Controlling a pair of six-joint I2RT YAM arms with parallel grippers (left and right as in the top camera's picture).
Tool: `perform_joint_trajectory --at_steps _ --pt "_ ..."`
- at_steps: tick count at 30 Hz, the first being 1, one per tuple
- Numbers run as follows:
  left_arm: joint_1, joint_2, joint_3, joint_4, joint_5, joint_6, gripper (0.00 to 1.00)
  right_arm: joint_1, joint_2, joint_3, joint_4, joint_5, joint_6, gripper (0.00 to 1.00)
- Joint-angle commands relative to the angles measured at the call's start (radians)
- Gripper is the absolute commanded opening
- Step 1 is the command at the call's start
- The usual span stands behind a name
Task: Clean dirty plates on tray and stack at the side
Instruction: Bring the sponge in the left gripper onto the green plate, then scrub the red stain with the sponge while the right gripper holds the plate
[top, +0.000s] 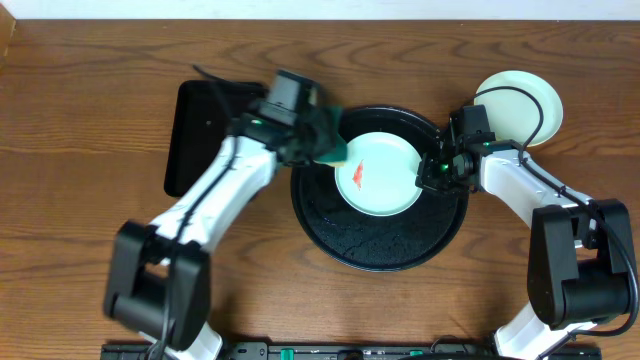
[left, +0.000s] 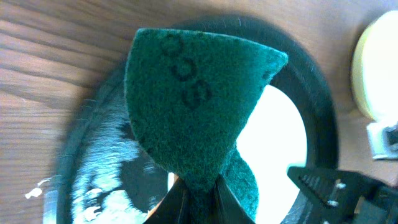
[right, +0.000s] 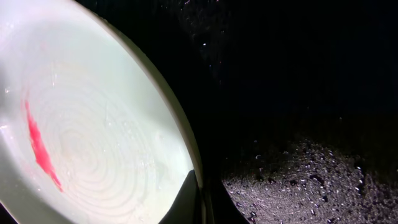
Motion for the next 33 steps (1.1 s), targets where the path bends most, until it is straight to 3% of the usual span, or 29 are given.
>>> perform_joint_trajectory --at_steps 1,18,28,33 --pt "-0.055 0.041 -0.009 0.042 0.016 -0.012 0.11 0.013 0.008 0.009 -0.003 -0.011 -0.038 0.01" --pt "-0.208 0.173 -0.009 0.159 0.0 0.021 0.11 0.03 0.008 0.009 0.015 0.008 -0.034 0.01" --pt "-0.185 0.288 -0.009 0.138 -0.026 0.023 0.1 0.029 0.008 0.009 0.006 0.015 -0.034 0.01" --pt "-0.147 0.294 -0.009 0.08 -0.233 0.023 0.08 0.029 0.008 0.009 0.003 0.016 -0.034 0.01"
